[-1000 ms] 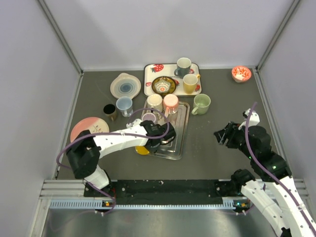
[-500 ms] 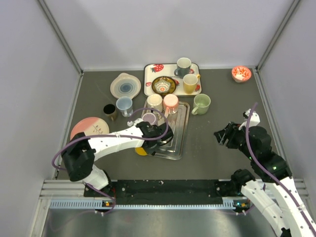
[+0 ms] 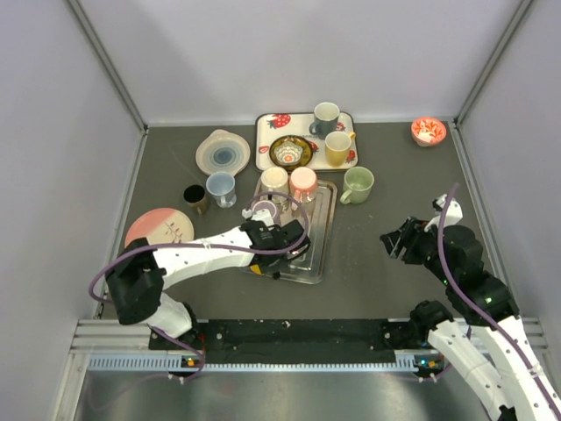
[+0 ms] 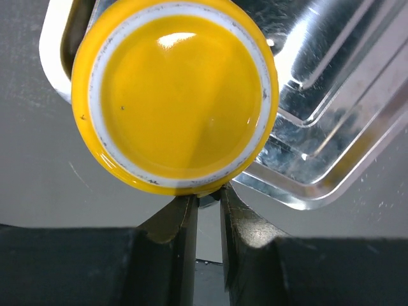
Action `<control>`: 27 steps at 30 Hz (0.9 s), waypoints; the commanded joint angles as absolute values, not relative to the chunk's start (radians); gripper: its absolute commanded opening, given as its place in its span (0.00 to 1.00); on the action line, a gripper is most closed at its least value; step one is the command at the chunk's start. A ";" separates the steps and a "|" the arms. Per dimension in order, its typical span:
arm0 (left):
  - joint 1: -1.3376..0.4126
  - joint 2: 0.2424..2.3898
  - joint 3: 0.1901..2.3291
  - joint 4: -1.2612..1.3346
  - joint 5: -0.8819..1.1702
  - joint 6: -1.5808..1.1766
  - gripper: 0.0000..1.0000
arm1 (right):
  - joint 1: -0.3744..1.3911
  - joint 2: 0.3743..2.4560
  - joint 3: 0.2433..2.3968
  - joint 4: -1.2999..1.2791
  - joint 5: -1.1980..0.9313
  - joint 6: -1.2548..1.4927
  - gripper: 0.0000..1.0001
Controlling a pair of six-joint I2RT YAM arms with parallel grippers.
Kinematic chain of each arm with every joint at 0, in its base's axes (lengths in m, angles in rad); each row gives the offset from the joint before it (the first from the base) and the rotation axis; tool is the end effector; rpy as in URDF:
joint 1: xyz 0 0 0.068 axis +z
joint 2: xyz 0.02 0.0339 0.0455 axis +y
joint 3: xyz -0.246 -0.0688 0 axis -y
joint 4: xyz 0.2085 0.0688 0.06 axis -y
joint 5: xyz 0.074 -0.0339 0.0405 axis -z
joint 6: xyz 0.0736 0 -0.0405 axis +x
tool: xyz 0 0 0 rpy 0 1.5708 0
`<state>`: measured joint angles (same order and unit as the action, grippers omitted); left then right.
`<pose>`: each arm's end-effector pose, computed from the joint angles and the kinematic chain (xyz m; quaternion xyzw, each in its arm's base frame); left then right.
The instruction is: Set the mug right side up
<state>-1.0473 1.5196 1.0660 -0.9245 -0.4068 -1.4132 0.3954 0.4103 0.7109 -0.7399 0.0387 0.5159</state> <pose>0.1493 -0.2004 0.1828 -0.1965 0.9550 -0.0217 0.2210 0.1020 0.0395 0.2679 0.0612 0.8419 0.2212 0.4885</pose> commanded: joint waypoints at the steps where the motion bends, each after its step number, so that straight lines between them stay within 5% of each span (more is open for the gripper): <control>1: -1.074 1.462 1.020 -0.795 -0.344 -1.246 0.00 | 0.396 0.397 0.710 -0.699 0.034 0.506 0.60; 27: -1.095 1.154 0.804 -0.516 -0.262 -0.816 0.00 | 0.396 0.408 0.710 -0.698 0.015 0.500 0.59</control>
